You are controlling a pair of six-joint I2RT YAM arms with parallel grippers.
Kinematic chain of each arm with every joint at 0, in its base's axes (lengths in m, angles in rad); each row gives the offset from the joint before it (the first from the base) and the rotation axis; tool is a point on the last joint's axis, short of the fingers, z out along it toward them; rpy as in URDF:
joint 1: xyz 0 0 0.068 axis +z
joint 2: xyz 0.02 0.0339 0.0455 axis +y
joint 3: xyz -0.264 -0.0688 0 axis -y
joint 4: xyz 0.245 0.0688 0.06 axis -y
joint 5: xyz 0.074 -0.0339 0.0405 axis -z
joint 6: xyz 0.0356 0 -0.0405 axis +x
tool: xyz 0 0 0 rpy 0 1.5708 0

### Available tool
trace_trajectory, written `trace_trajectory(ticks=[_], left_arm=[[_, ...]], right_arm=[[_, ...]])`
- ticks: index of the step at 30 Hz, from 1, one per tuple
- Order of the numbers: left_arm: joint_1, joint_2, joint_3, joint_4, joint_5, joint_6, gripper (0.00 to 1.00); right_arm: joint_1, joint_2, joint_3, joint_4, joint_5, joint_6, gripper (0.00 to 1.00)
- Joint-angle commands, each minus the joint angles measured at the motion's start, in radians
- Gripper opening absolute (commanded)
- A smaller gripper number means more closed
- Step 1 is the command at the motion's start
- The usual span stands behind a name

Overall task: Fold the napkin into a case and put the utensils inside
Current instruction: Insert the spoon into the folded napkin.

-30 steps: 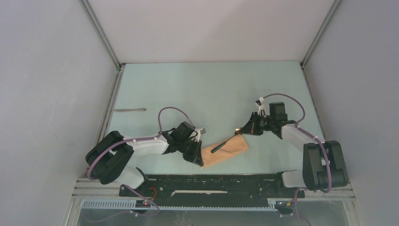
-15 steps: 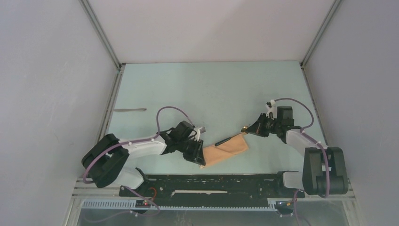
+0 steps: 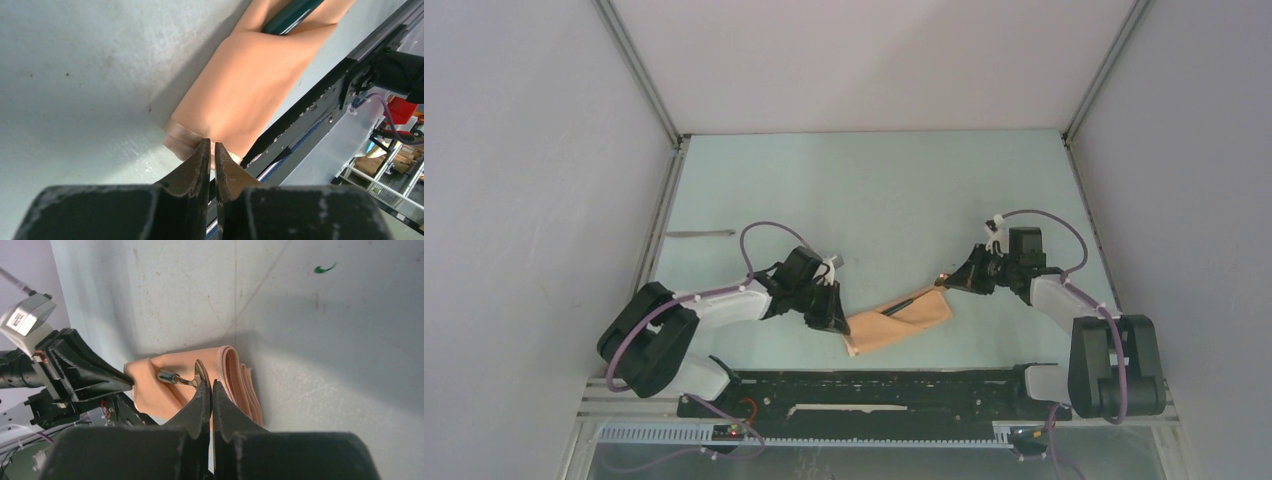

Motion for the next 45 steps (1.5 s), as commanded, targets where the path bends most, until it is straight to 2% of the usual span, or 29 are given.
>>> trace_trajectory(ticks=[1, 11, 24, 38, 45], left_arm=[[-0.001, 0.006, -0.037, 0.037, -0.001, -0.011, 0.14], [-0.016, 0.026, -0.065, 0.06, -0.018, -0.007, 0.14], [-0.029, 0.028, -0.058, 0.06, -0.023, 0.001, 0.14], [-0.036, -0.002, -0.057, 0.05, -0.036, -0.004, 0.15], [-0.035, -0.032, -0.059, 0.044, -0.039, -0.002, 0.18]], right_arm=[[0.035, -0.03, 0.007, 0.019, 0.001, 0.019, 0.0], [0.143, 0.018, -0.017, 0.104, 0.047, 0.145, 0.0], [0.253, -0.028, -0.139, 0.287, 0.22, 0.392, 0.0], [0.334, 0.02, -0.14, 0.309, 0.247, 0.424, 0.03], [0.345, 0.029, -0.14, 0.306, 0.25, 0.42, 0.13]])
